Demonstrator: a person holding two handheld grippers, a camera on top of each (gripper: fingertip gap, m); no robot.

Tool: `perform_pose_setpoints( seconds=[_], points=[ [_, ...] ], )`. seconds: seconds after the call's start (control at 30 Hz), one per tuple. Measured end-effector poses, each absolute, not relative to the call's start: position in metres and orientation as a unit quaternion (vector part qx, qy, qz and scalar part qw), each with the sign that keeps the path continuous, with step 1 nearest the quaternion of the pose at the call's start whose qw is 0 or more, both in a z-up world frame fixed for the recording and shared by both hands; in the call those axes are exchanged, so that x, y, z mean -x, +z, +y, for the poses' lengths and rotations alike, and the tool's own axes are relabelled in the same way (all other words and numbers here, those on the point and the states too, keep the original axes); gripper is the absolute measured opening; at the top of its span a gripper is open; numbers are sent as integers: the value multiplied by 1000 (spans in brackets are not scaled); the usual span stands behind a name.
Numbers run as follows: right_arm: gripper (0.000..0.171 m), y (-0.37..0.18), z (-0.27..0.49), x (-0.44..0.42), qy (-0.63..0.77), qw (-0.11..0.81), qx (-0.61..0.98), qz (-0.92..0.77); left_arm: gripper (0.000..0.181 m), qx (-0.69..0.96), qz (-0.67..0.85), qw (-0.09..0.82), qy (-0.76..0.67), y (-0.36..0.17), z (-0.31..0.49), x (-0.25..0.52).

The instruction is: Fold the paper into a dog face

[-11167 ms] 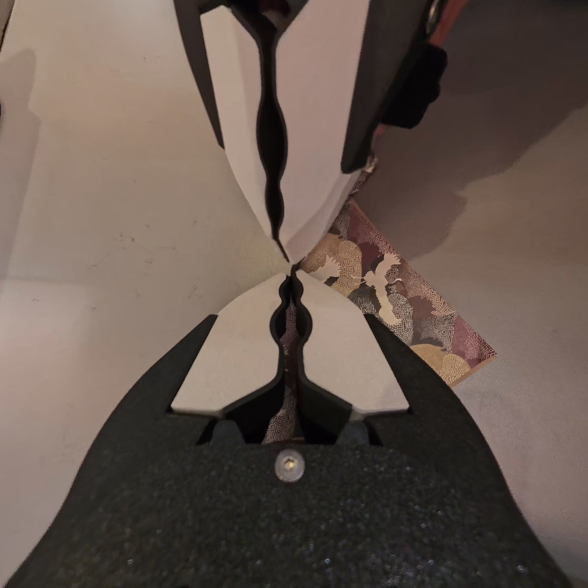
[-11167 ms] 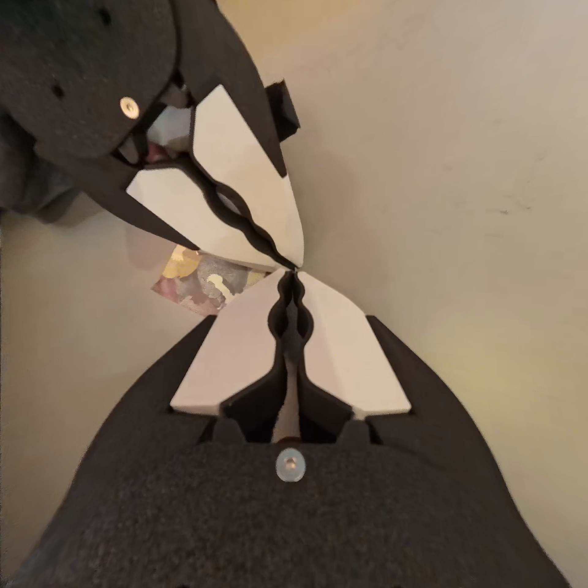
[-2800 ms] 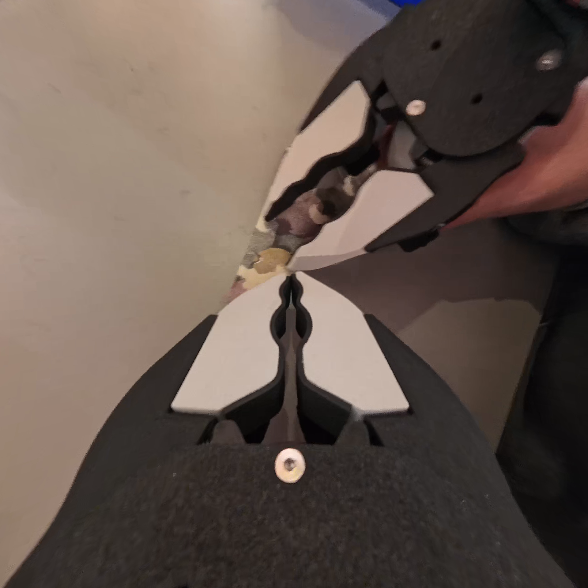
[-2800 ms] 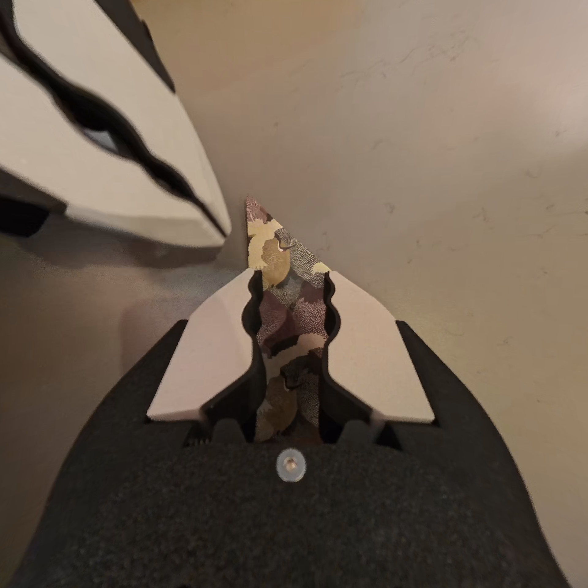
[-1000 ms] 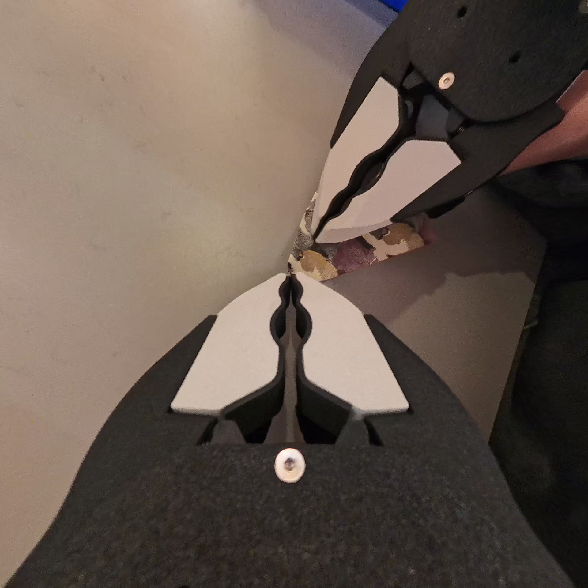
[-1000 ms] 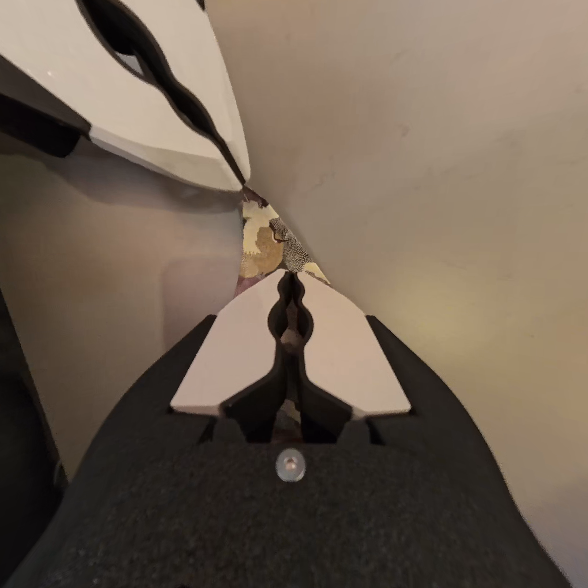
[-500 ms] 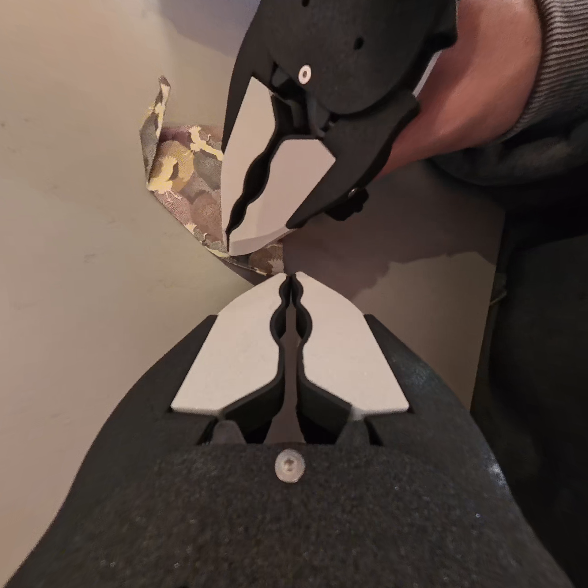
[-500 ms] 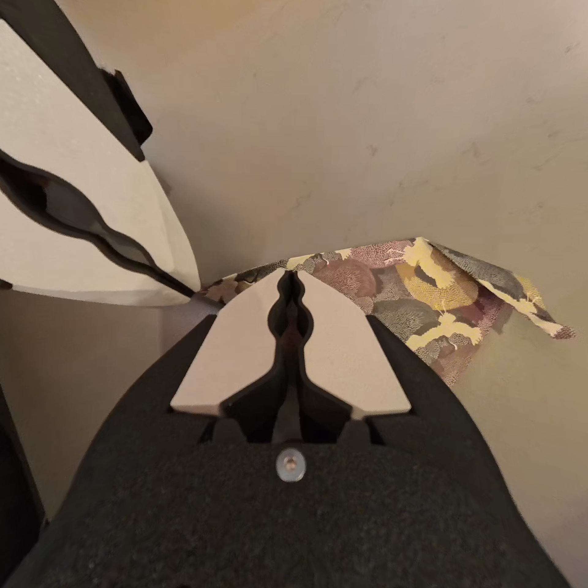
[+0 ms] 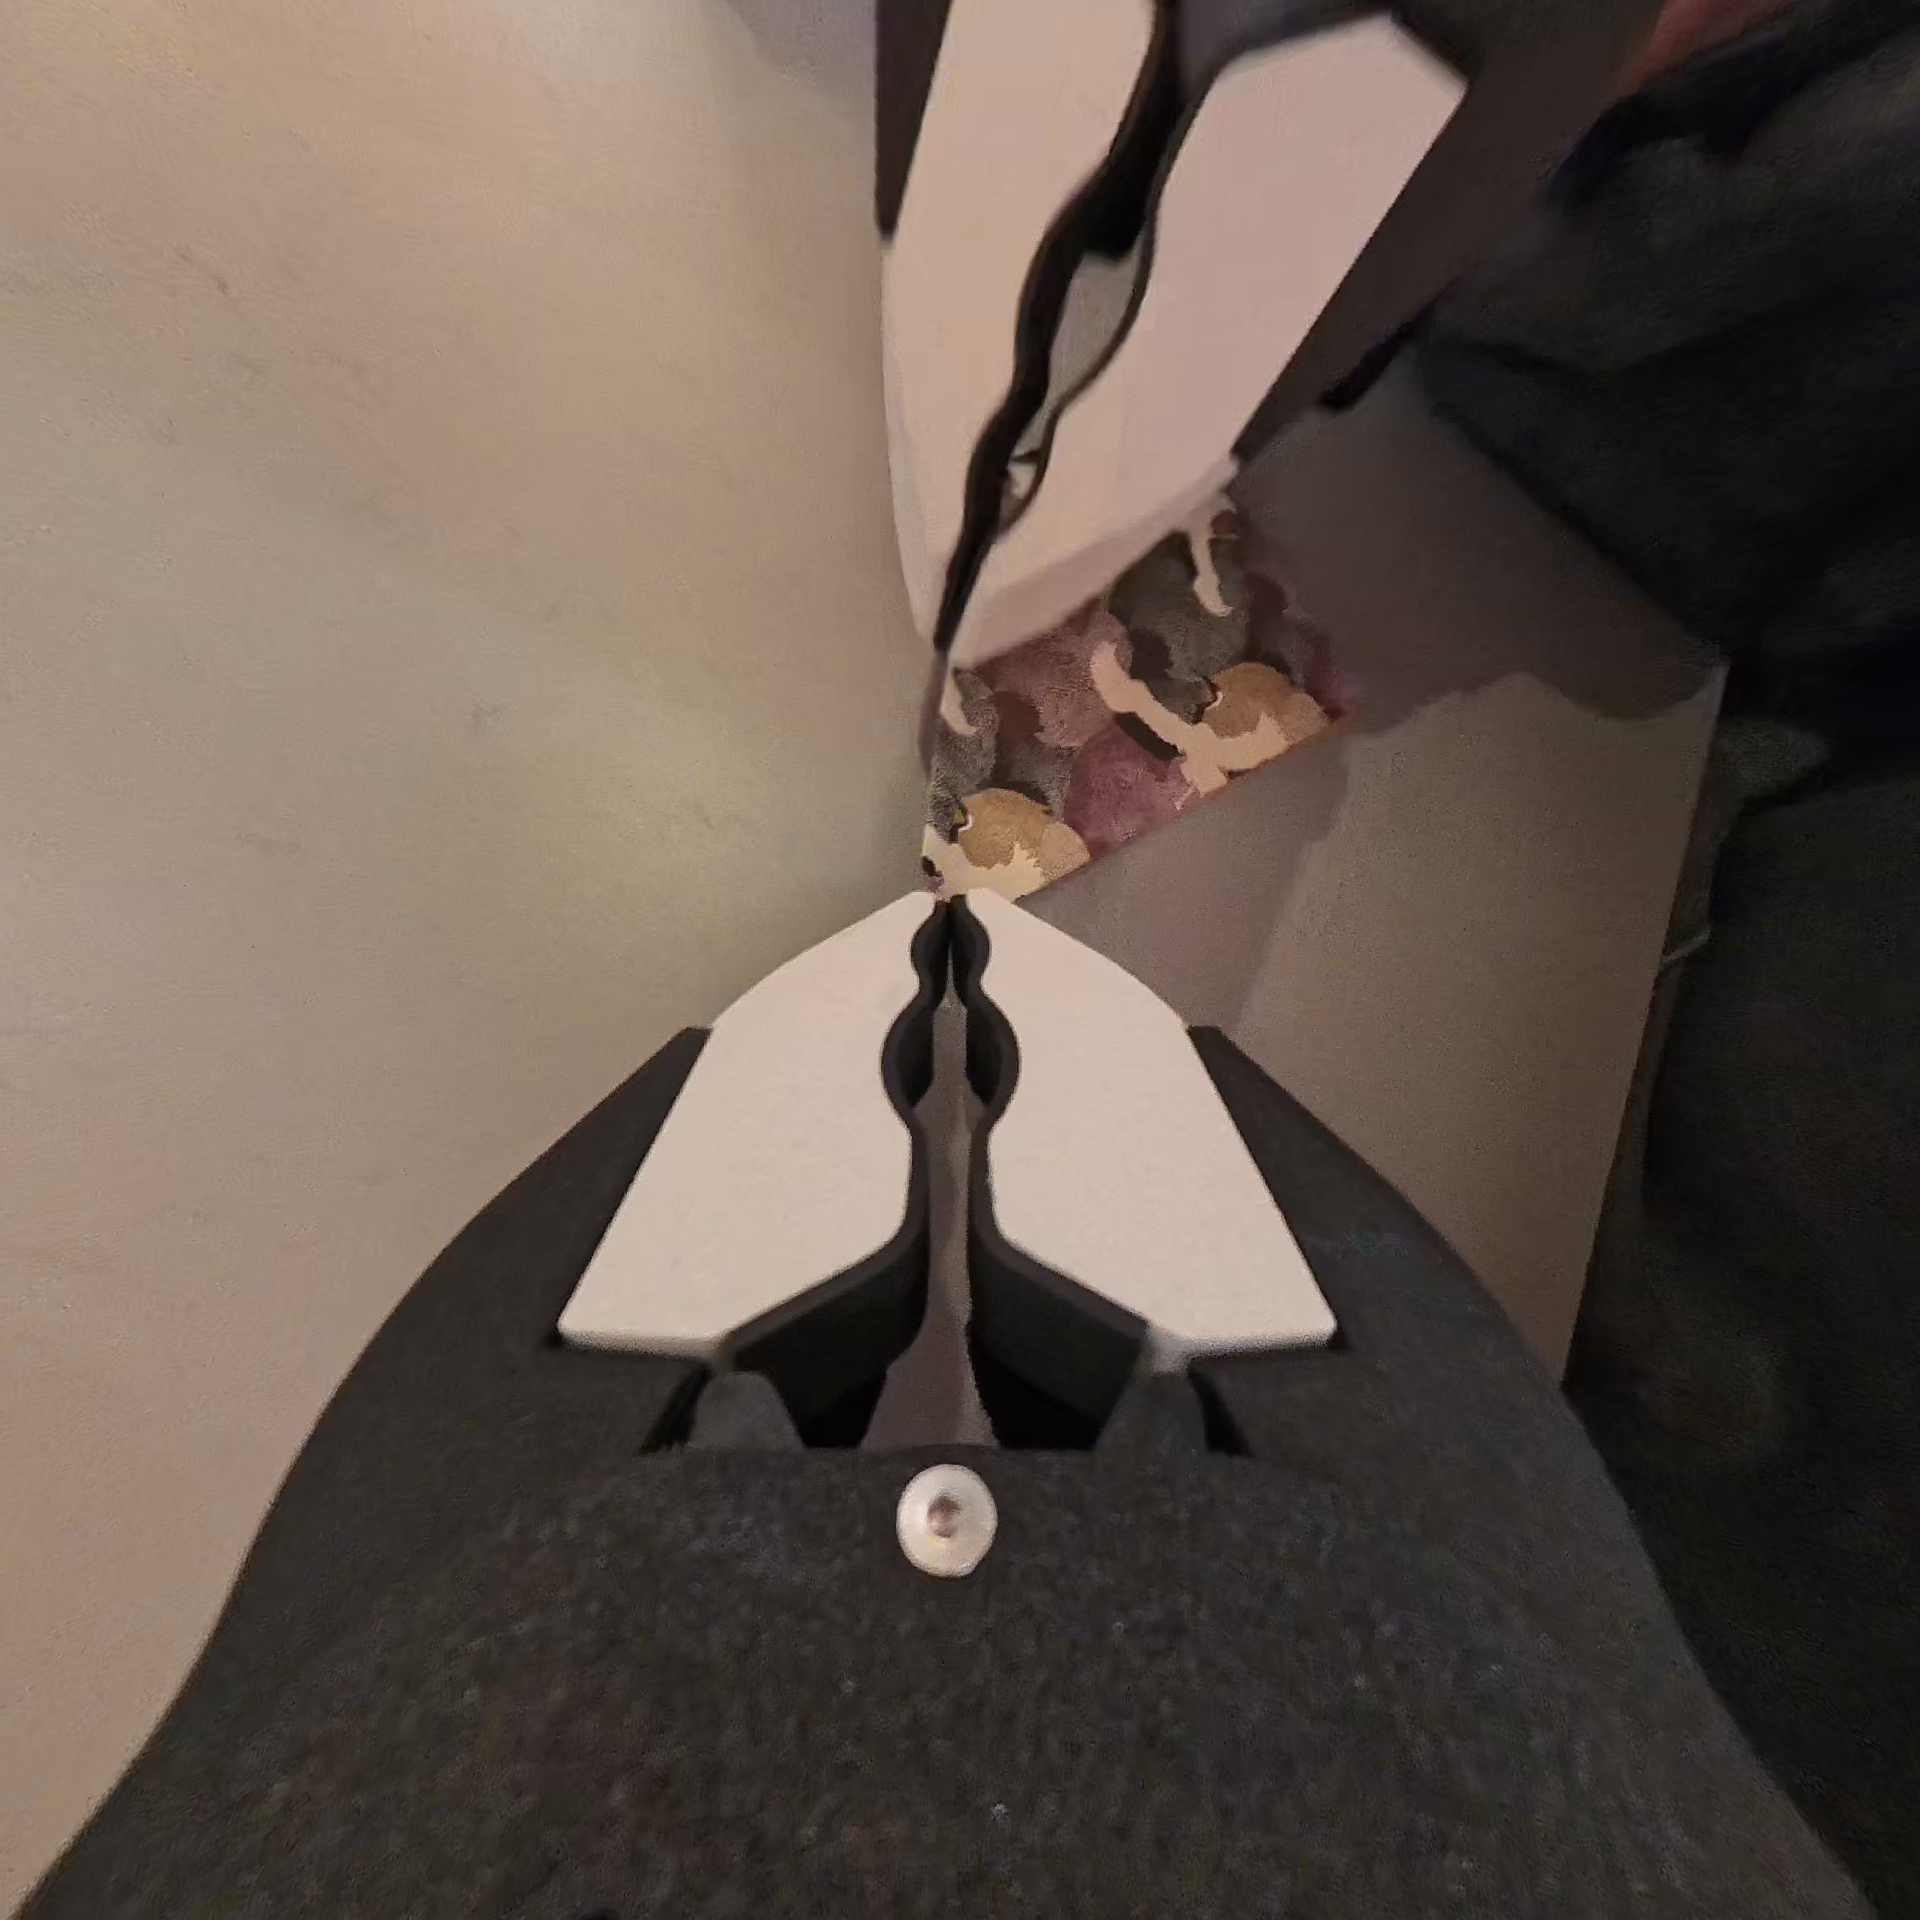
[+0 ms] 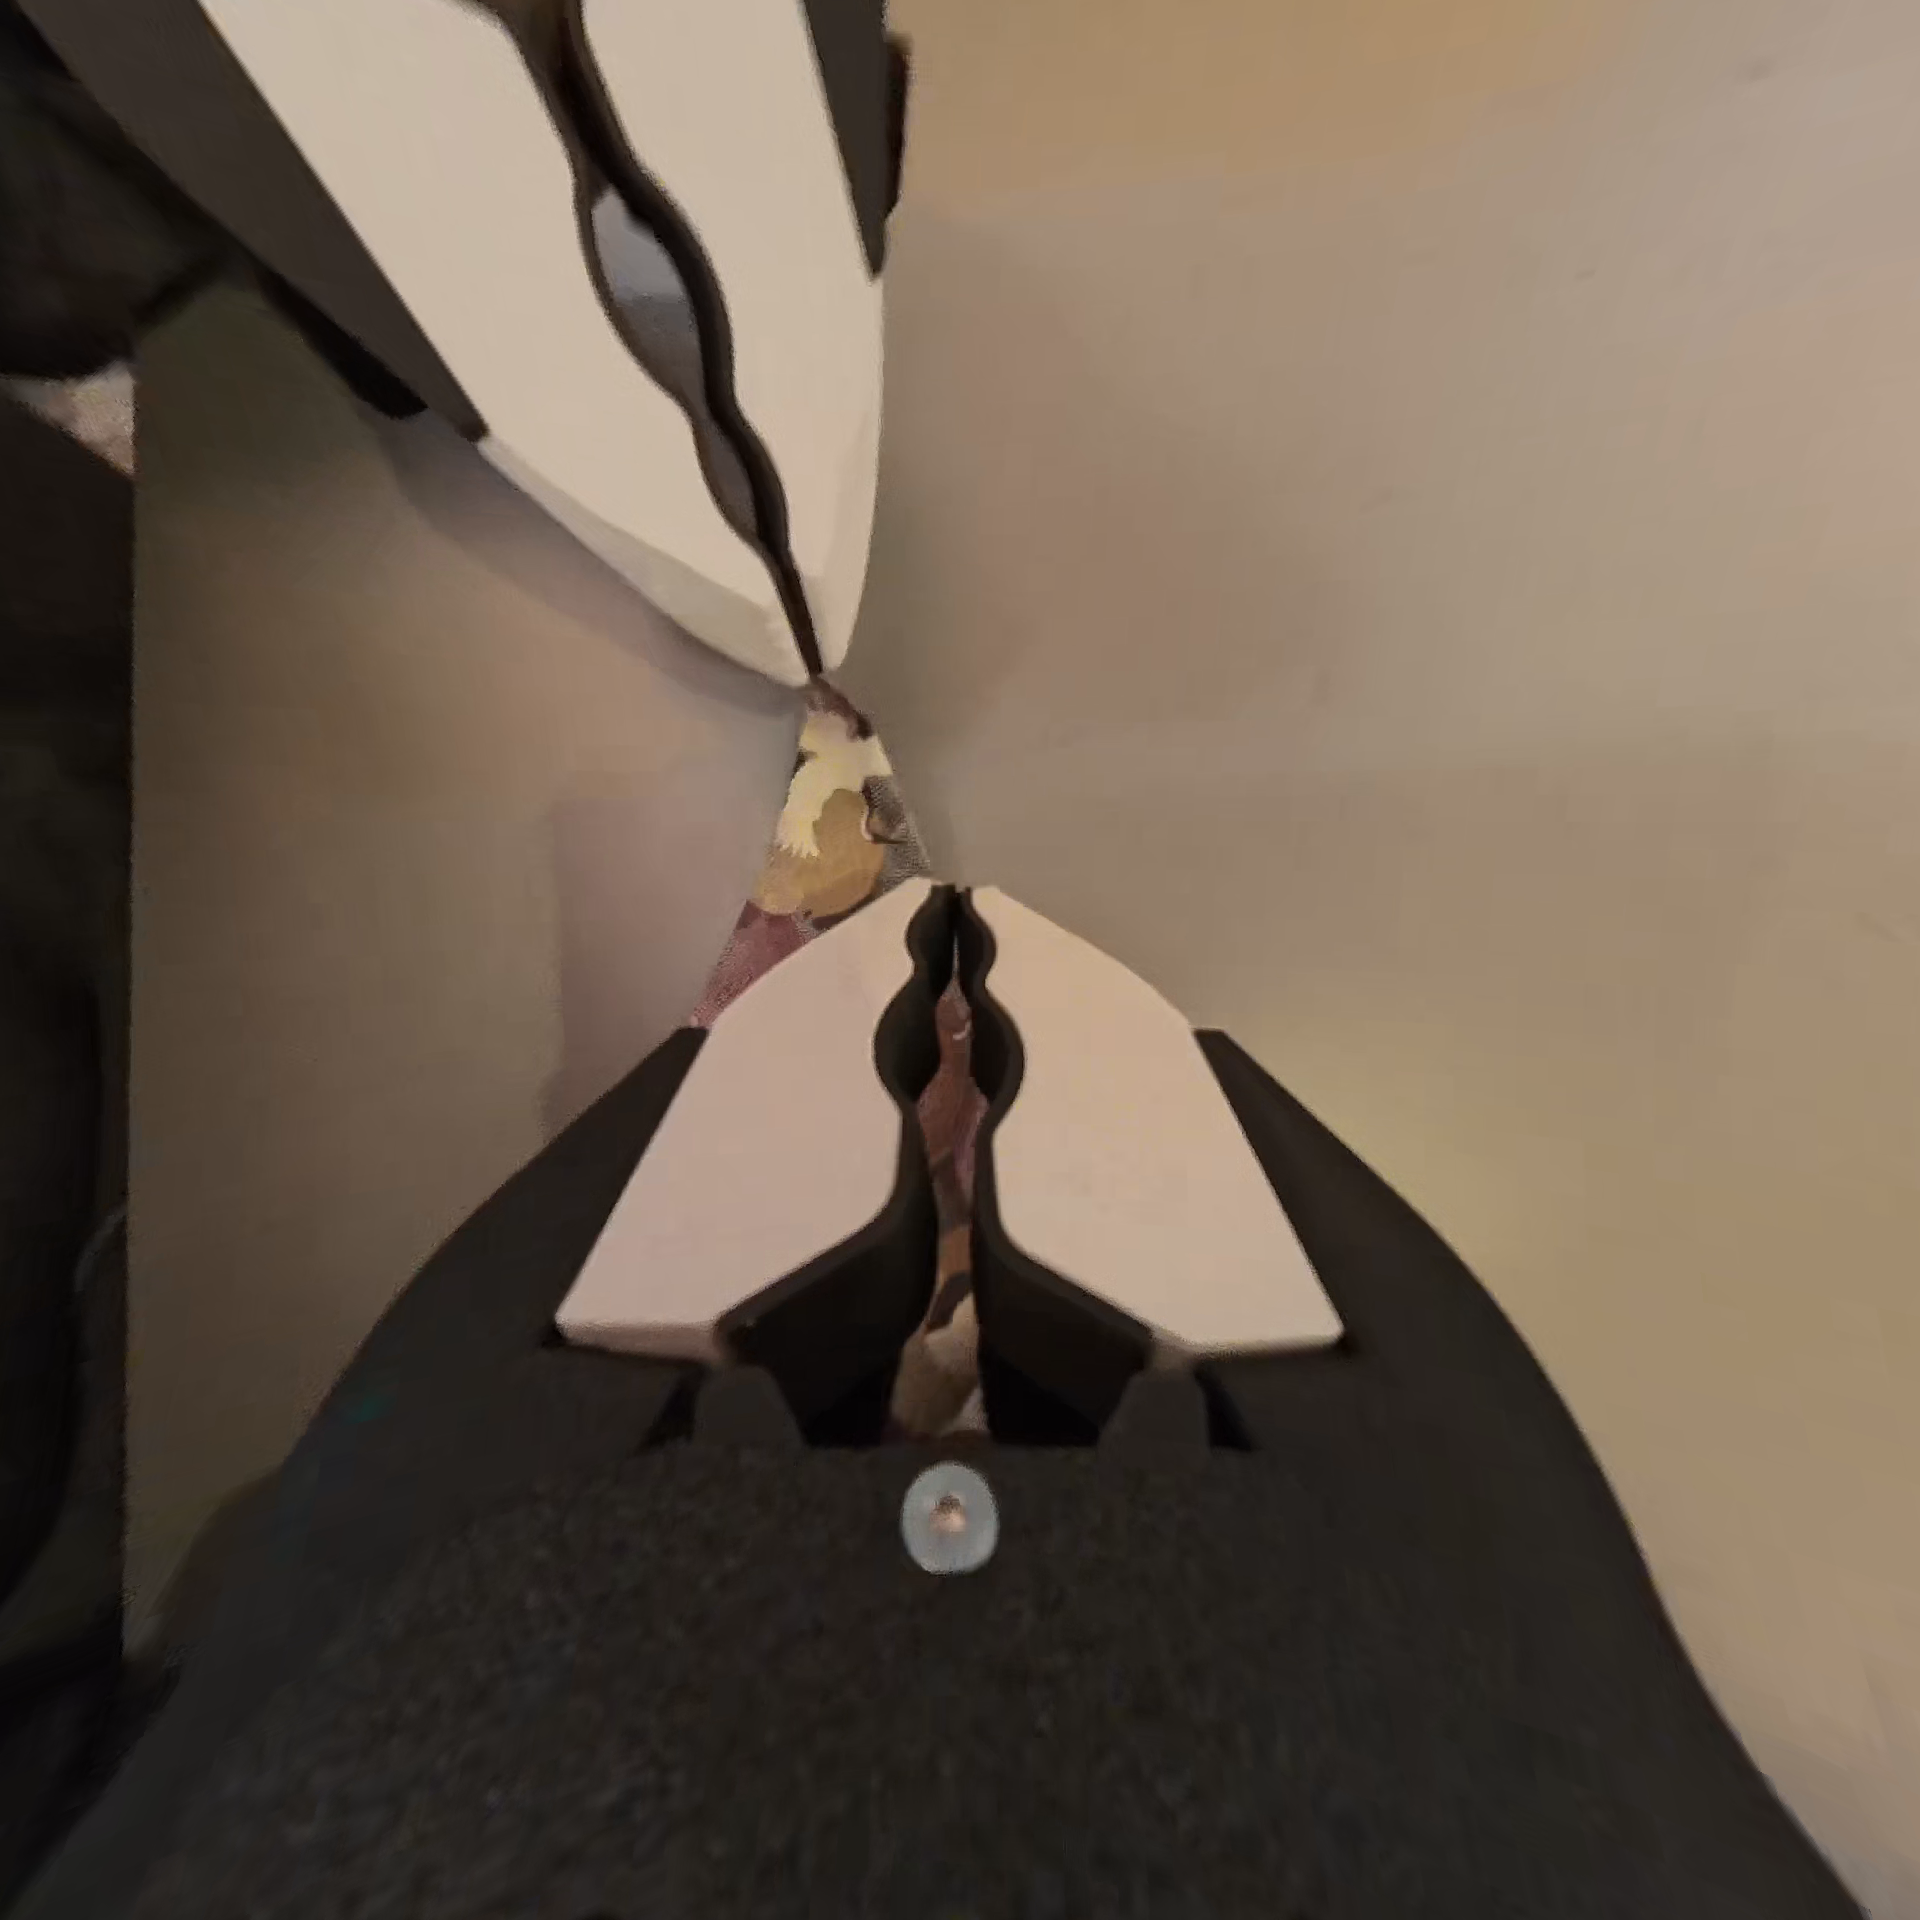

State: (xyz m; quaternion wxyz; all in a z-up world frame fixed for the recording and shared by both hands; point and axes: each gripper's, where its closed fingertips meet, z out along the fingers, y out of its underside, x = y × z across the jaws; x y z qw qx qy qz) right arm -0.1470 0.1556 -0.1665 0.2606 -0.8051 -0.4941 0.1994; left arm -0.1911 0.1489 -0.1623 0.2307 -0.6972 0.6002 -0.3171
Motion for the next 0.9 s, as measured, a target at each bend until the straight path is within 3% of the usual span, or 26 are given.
perform_pose_setpoints(
  seconds=[0.1,0.53,0.9],
  points=[
    [0,-189,152,144,192,216,812,-508,0,700,602,227,-310,-167,150,189],
    [0,-195,144,146,204,236,813,-491,0,699,603,222,-314,-170,150,185],
    [0,-195,155,149,181,303,812,-466,0,673,624,235,-320,-151,148,169]
  ],
)
